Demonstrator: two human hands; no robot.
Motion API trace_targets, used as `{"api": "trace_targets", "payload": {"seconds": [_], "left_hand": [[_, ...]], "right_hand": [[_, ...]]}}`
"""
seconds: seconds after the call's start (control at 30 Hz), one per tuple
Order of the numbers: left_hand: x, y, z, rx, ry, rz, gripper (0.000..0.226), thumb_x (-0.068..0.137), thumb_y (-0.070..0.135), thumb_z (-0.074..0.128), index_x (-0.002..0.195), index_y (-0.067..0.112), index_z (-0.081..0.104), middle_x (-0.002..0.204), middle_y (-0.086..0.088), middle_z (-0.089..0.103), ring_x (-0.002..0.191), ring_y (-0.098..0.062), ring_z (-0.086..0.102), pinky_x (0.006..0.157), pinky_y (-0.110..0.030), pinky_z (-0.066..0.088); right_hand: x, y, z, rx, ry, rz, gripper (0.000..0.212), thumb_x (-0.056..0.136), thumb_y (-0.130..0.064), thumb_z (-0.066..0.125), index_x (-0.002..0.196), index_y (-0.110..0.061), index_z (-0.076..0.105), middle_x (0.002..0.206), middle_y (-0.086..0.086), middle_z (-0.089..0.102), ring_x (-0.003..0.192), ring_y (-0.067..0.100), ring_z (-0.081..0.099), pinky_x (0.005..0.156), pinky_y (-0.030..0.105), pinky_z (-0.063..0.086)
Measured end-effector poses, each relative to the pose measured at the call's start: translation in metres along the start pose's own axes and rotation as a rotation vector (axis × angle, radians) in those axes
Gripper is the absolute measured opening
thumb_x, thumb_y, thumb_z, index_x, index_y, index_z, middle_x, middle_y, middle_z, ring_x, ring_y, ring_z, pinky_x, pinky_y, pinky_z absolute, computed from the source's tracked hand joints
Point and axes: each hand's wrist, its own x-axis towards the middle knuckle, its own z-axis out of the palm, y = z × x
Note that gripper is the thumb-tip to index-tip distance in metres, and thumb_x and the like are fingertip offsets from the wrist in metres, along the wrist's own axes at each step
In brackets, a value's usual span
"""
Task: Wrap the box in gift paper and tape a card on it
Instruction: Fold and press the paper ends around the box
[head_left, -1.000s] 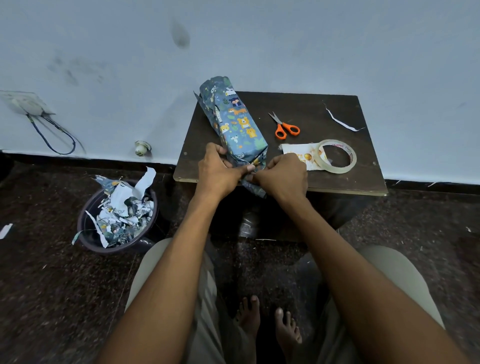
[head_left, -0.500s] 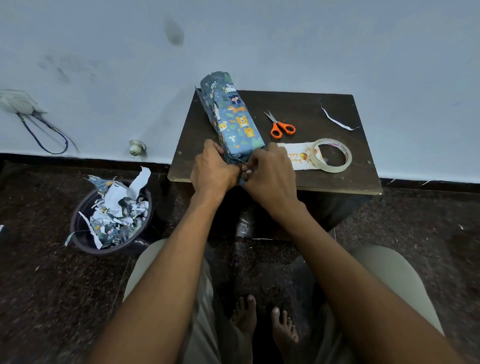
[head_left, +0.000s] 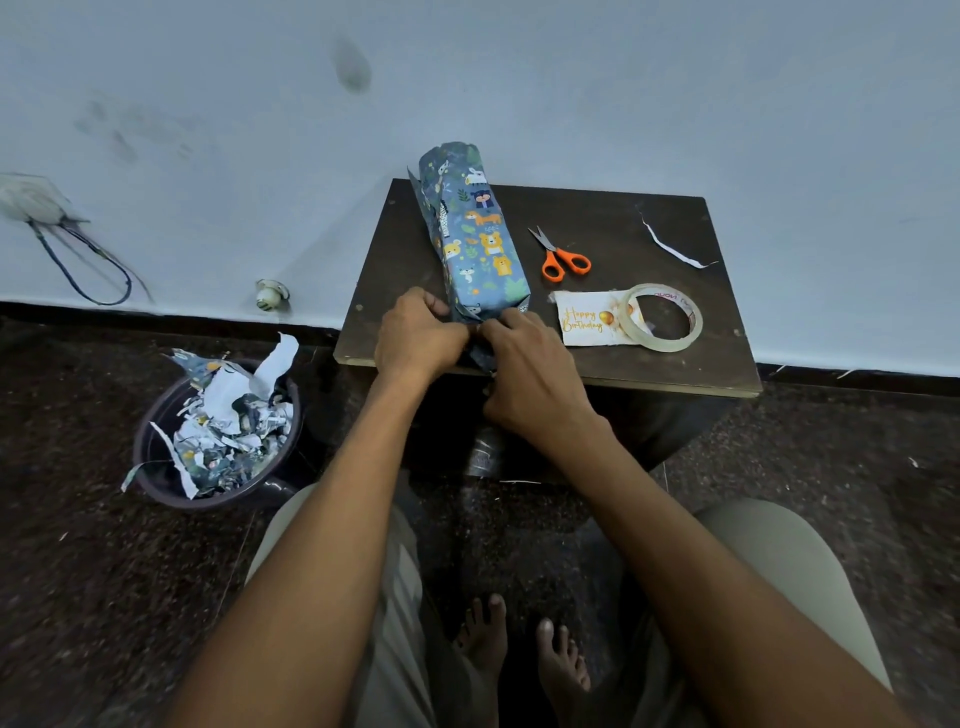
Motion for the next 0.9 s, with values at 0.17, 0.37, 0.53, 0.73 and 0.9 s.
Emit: {"api": "trace_targets", "payload": {"seconds": [0.17,0.37,0.53,0.73,0.9], "left_hand": [[0.000,-0.002,-0.004,-0.081,0.016,0.027,0.032,0.069,0.025,0.088,0.091,0.022,0.065,0.081,0.007,0.068,0.086,-0.016,0.069,0.080,-0.034,0.059],[-0.013,-0.006,-0.007,-0.029,0.099,0.193,0.034,0.072,0.008,0.083,0.090,0.022,0.058,0.080,0.007,0.066,0.072,-0.006,0.062,0.062,-0.019,0.047],[-0.021,-0.012,-0.001,0.046,0.016,0.301,0.030,0.066,-0.004,0.076,0.071,0.025,0.069,0.072,0.007,0.069,0.067,-0.009,0.066,0.071,-0.033,0.060],[-0.019,-0.019,0.009,0.119,0.019,0.412,0.035,0.061,0.005,0.089,0.093,0.017,0.081,0.087,0.002,0.068,0.073,-0.018,0.065,0.073,-0.036,0.059],[-0.015,-0.018,0.012,0.137,0.047,0.418,0.027,0.067,0.017,0.093,0.091,0.018,0.082,0.089,0.001,0.065,0.077,-0.019,0.064,0.076,-0.038,0.057]], "right_hand": [[0.002,0.001,0.002,-0.016,0.004,0.009,0.046,0.070,-0.009,0.074,0.115,-0.008,0.062,0.118,0.012,0.053,0.109,0.031,0.049,0.085,0.040,0.045],[0.001,0.007,0.004,-0.024,0.018,-0.027,0.045,0.069,-0.005,0.075,0.113,-0.006,0.067,0.121,0.010,0.052,0.110,0.030,0.050,0.082,0.040,0.046],[0.008,0.015,0.003,-0.048,0.049,-0.070,0.036,0.078,-0.011,0.072,0.114,-0.013,0.074,0.108,0.006,0.060,0.103,0.029,0.055,0.078,0.037,0.040],[0.010,0.032,-0.001,0.317,0.111,0.046,0.030,0.077,-0.010,0.080,0.106,-0.014,0.074,0.095,0.007,0.075,0.088,0.026,0.066,0.073,0.040,0.051],[0.012,0.047,-0.004,0.511,0.079,0.053,0.022,0.077,-0.006,0.084,0.095,-0.017,0.081,0.088,-0.007,0.078,0.083,0.004,0.066,0.072,0.017,0.048]]}}
